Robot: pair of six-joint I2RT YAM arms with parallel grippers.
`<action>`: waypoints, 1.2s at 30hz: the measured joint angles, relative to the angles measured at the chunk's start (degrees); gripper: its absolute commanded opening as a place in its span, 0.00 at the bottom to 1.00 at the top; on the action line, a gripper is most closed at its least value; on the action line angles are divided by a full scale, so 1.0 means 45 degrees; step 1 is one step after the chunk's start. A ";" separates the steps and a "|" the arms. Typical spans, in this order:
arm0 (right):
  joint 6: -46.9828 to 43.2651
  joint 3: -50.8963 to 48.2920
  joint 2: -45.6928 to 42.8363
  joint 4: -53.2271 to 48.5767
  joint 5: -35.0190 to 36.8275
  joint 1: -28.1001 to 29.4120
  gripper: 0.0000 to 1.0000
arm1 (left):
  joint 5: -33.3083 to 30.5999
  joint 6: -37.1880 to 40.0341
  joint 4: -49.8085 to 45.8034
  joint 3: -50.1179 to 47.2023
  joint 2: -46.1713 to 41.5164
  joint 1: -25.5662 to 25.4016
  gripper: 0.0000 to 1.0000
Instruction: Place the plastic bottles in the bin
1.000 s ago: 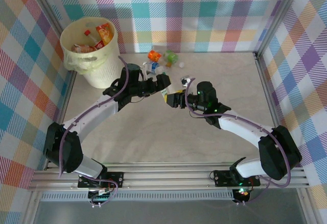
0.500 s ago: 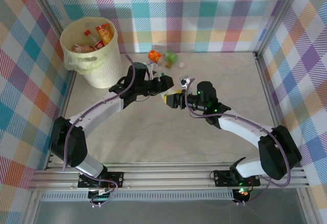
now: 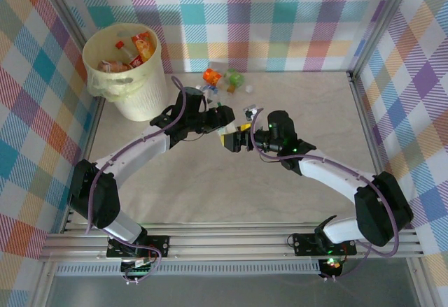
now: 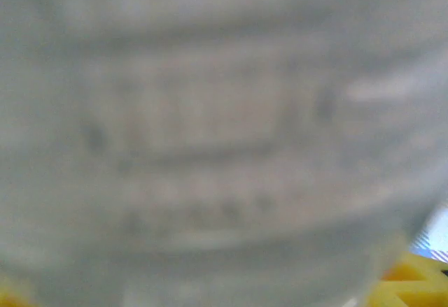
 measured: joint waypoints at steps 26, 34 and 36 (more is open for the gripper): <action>0.0321 -0.0748 -0.1991 0.0039 0.6722 -0.0019 1.00 | -0.4473 0.0661 -0.2686 0.1554 -0.0962 0.1263 0.64; -0.0996 0.1030 -0.1404 0.0364 0.7053 -0.0194 1.00 | -0.5765 0.1399 -0.3366 0.3439 -0.1195 0.2273 0.65; -0.1243 0.1331 -0.1127 0.0447 0.7169 -0.0267 1.00 | -0.6028 0.1671 -0.3390 0.3939 -0.1200 0.2613 0.64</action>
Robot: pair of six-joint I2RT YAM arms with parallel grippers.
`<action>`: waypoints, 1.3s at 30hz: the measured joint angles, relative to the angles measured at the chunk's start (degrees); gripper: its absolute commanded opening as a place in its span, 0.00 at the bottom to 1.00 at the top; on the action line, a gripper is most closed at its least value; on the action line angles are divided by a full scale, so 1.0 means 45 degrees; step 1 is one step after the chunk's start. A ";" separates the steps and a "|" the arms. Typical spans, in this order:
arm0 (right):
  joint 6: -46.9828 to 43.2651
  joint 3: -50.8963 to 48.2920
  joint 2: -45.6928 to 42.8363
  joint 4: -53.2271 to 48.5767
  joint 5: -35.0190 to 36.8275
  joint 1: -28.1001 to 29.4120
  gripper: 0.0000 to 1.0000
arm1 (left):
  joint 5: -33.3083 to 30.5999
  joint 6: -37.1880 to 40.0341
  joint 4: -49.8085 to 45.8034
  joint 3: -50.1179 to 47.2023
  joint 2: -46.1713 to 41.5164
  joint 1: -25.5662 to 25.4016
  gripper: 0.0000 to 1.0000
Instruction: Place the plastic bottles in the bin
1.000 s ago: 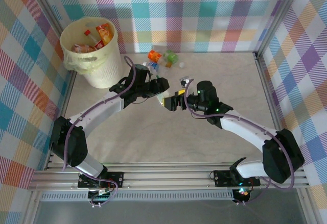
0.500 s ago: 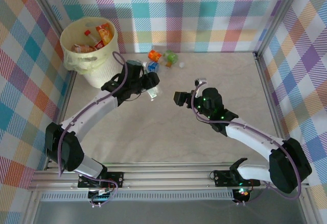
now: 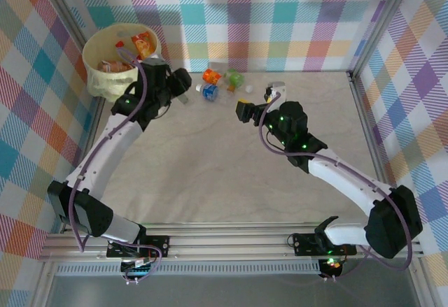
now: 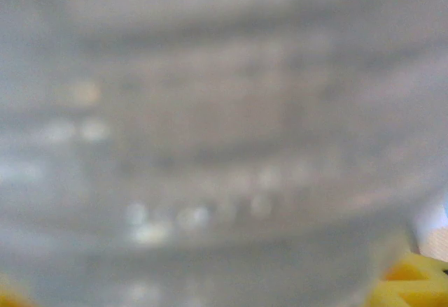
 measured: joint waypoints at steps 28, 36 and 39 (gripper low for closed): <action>0.1428 0.0233 0.2103 0.1715 -0.0913 -0.0335 1.00 | -0.3410 0.1948 0.0845 0.6509 0.3925 0.4624 0.68; 0.1700 0.0233 0.2210 0.1768 -0.1428 -0.0335 1.00 | -0.3288 0.1355 0.0282 0.9170 0.6640 0.5391 0.68; 0.1695 0.0233 0.2210 0.1647 -0.1428 -0.0335 1.00 | -0.2987 0.0777 -0.0087 1.0341 0.7698 0.5673 0.70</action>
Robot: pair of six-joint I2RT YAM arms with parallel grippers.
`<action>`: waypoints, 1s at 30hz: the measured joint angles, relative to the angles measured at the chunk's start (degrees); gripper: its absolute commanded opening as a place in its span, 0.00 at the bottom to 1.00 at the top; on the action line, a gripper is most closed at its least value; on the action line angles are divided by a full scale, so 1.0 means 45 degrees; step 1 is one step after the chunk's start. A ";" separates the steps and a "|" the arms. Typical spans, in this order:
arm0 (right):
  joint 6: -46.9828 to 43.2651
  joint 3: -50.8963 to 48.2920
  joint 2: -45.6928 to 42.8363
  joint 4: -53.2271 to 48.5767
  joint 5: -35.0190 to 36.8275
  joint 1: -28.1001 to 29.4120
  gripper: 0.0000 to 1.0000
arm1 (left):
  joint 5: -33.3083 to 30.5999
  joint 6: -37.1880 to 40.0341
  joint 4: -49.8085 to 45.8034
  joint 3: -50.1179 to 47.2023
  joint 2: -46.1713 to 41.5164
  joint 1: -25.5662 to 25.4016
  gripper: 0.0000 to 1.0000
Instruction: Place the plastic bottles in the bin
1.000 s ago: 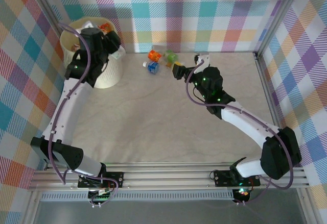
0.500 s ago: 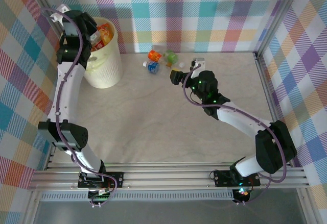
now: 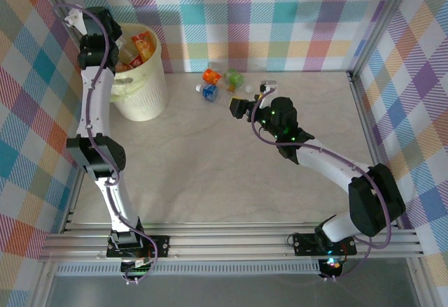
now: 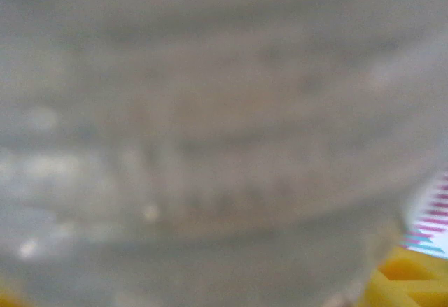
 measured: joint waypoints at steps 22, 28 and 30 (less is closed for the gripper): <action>0.0049 0.0117 0.0000 -0.0583 -0.0238 0.0000 1.00 | 0.2817 -0.3356 -0.1661 0.1787 0.1598 0.1049 0.97; 0.0296 0.0937 0.0753 -0.1020 -0.0126 -0.0005 1.00 | 0.4313 -0.2735 -0.1841 -0.0087 -0.0253 0.1151 1.00; 0.0359 0.1409 0.1175 -0.1297 -0.0039 -0.0005 1.00 | 0.4755 -0.2521 -0.1491 -0.1787 -0.1598 0.1151 1.00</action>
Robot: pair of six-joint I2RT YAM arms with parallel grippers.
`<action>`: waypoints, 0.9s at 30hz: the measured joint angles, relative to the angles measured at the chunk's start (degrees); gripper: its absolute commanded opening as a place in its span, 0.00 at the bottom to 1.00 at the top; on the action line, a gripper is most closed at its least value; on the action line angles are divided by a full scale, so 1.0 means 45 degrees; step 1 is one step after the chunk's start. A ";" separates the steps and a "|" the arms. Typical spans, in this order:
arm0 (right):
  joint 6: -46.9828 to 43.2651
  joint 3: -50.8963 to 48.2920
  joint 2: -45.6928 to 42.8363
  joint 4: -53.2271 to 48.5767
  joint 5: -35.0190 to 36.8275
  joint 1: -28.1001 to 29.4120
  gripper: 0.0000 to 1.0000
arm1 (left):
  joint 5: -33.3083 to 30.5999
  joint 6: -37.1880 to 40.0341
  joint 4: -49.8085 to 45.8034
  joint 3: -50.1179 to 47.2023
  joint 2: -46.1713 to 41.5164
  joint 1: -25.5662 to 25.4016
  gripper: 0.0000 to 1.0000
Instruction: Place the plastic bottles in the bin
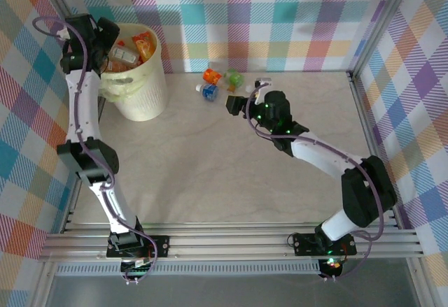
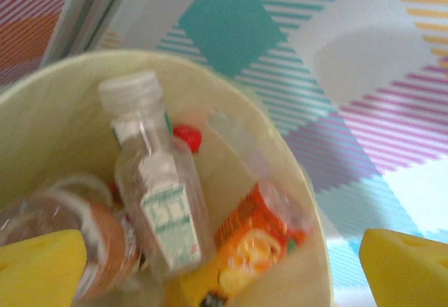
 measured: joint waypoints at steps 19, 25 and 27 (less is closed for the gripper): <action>0.0879 0.1865 0.2511 -0.1739 -0.1933 -0.0811 1.00 | 0.3288 -0.0724 0.3327 -1.3916 -1.0234 -0.2346 1.00; 0.0597 0.2783 0.3648 -0.2550 -0.2895 -0.1137 1.00 | 0.3415 -0.1909 0.4308 -1.6937 -1.1186 -0.4012 1.00; 0.0398 0.3206 0.4065 -0.2924 -0.3152 -0.1229 1.00 | 0.3162 -0.2336 0.4687 -1.7986 -1.1492 -0.4765 1.00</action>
